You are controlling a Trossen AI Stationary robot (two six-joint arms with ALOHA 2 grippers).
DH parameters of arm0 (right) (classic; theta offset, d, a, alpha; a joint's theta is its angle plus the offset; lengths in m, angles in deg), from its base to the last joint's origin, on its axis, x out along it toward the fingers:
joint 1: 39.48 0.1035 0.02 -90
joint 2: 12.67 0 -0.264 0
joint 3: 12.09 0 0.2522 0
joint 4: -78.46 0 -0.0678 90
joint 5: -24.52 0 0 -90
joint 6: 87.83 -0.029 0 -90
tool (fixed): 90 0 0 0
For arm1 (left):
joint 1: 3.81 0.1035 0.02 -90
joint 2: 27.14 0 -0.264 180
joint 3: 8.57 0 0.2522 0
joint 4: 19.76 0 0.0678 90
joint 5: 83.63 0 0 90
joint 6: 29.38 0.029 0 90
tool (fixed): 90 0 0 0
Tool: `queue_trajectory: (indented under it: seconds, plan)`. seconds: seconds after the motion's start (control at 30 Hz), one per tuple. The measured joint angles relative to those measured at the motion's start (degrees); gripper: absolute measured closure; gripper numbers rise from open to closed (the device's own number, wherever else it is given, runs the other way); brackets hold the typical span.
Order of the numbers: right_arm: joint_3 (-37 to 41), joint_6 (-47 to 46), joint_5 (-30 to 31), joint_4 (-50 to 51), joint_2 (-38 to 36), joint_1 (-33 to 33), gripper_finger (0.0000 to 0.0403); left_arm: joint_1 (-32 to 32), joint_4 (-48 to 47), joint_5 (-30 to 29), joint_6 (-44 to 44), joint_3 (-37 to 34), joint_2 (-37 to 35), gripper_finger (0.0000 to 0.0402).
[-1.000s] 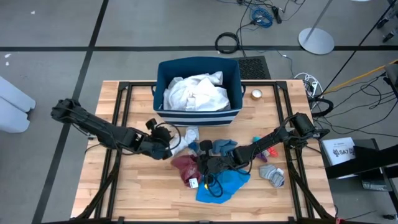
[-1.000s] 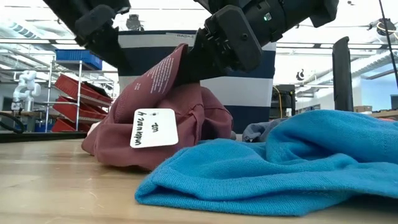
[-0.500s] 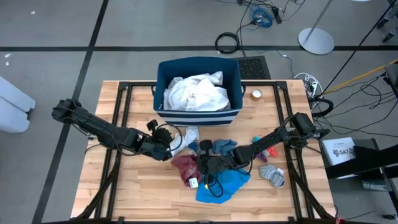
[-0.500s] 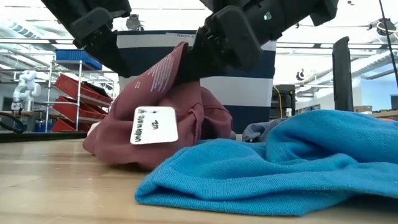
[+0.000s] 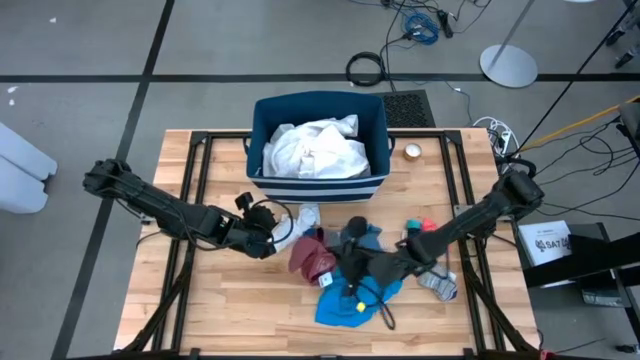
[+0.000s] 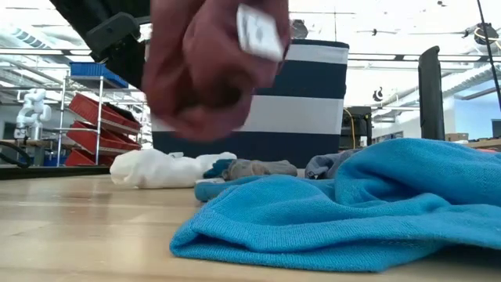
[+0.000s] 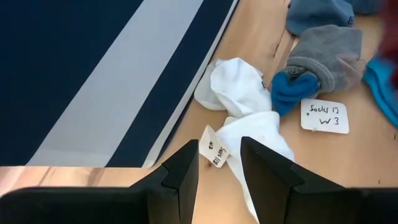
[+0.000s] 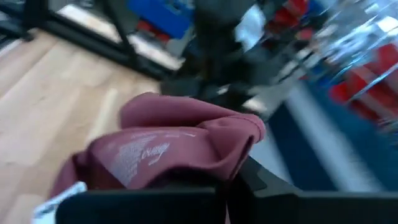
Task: Sort clothes
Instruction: Put the maroon underwear into the blue bin
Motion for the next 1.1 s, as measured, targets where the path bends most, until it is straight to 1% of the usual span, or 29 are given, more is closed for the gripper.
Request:
queue_trajectory:
  seconds: [0.1, 0.17, 0.23, 0.27, 0.37, 0.5, 0.57, 0.7, 0.77, 0.87, 1.0, 1.1]
  plan:
    - [0.0, 6.31, 7.11, -0.57, -3.4, 1.33, 0.0403, 0.01, -0.32, 0.01, 0.0, 0.0, 0.0, 0.0272]
    - [0.0, 11.44, 11.76, -1.67, -5.6, 1.2, 0.0403, 0.0, -0.42, 0.02, 0.0, 0.0, 0.0, 0.0272]
    - [0.0, 15.86, 15.11, -3.88, -7.74, 0.23, 0.0403, 0.01, -0.4, 0.09, 0.0, 0.0, 0.0, 0.0272]
    - [0.0, 17.56, 16.01, -5.27, -8.86, -0.49, 0.0403, 0.0, -0.42, 0.09, 0.0, 0.0, 0.0, 0.0272]
    - [0.0, 21.66, 15.92, -9.05, -12.07, -3.51, 0.0403, 0.01, -0.39, 0.11, 0.0, 0.0, 0.0, 0.0272]
    - [0.0, 25.39, 15.31, -13.45, -15.48, -9.93, 0.0403, 0.01, -0.33, 0.11, 0.0, 0.0, 0.0, 0.0272]
    - [0.0, 24.54, 13.14, -13.93, -16.74, -14.05, 0.0403, 0.0, -0.14, 0.11, 0.0, 0.0, 0.0, 0.0272]
    - [0.0, 18.83, 8.9, -12.14, -17.2, -23.41, 0.0402, 0.01, -0.09, 0.11, -0.02, 0.0, 0.0, 0.0272]
    - [0.0, 14.14, 5.75, -9.33, -17.16, -28.1, 0.0402, 0.0, 0.06, 0.11, -0.02, 0.0, 0.0, 0.0272]
    - [0.0, 3.34, -0.87, -3.92, -16.72, -34.3, 0.0402, 0.0, 0.16, 0.11, -0.02, 0.0, 0.0, 0.0272]
    - [0.0, -7.82, -7.94, 0.8, -13.98, -39.13, 0.0402, 0.02, 0.08, 0.11, 0.0, 0.0, 0.0, 0.0272]
    - [0.0, -11.16, -11.96, 1.66, -10.75, -40.78, 0.0402, 0.0, 0.04, 0.11, -0.02, 0.0, 0.0, 0.0272]
